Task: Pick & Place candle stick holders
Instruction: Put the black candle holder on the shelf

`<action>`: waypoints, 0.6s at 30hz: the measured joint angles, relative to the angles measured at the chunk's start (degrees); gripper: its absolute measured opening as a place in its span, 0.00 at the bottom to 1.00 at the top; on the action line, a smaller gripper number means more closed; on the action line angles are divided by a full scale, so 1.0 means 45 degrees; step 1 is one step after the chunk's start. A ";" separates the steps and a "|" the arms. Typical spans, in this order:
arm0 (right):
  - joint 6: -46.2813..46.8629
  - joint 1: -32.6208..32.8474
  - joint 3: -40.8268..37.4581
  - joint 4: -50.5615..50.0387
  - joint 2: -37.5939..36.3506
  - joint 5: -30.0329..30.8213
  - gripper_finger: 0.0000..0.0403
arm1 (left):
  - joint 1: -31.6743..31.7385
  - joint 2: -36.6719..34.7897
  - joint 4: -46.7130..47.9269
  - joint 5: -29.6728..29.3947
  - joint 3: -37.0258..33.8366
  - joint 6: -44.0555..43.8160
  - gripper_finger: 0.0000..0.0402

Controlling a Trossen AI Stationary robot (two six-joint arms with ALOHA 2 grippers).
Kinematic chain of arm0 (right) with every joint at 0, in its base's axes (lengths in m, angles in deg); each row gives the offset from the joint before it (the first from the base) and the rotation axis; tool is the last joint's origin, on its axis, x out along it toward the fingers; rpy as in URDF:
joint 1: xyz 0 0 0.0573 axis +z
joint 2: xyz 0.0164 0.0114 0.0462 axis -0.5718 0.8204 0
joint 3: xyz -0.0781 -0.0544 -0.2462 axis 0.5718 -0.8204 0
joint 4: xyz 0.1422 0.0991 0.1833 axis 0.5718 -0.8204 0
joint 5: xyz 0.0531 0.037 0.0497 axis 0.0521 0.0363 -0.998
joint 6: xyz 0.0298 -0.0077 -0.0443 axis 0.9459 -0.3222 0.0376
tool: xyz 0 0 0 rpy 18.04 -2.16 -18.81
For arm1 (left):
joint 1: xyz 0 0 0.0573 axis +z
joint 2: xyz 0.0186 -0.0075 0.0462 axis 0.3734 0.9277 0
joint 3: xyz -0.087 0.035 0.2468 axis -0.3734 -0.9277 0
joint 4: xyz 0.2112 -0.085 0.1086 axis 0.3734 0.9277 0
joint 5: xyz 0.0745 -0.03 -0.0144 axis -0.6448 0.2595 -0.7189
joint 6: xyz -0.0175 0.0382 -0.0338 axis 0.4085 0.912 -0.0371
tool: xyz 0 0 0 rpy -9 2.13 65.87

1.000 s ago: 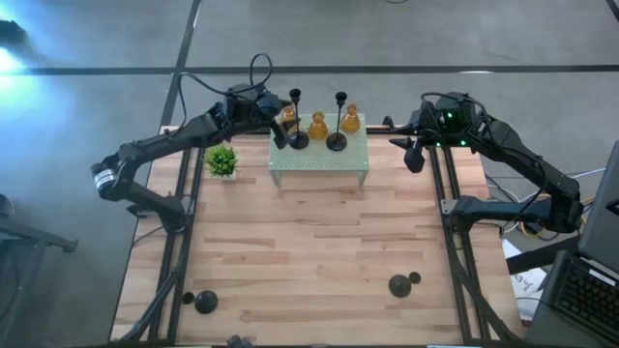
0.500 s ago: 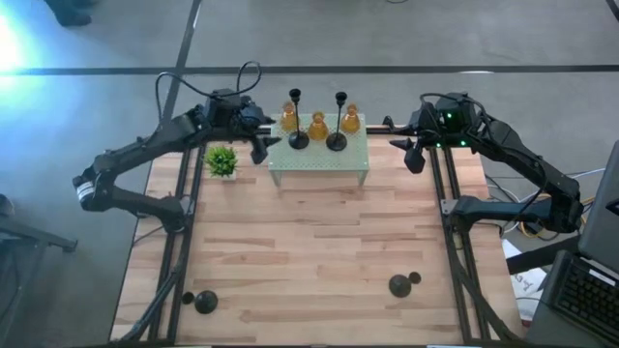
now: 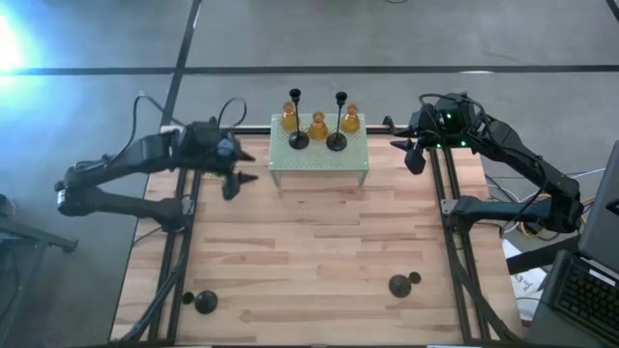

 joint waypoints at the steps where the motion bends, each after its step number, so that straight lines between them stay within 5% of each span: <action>1: 0.0000 -0.0005 0.0000 0.0000 0.0000 0.0000 0.30 | -0.0464 -0.0167 0.0101 -0.0285 -0.0111 -0.0286 0.67; 8: 0.0291 0.0000 0.0000 0.0003 0.0000 -0.0007 0.33 | -0.3817 -0.0847 0.1603 -0.2658 -0.0366 -0.2111 0.67; 18: 0.0335 0.0000 0.0000 0.0005 0.0000 -0.0010 0.32 | -0.7814 -0.0989 0.2121 -0.2722 -0.1612 -0.5589 0.67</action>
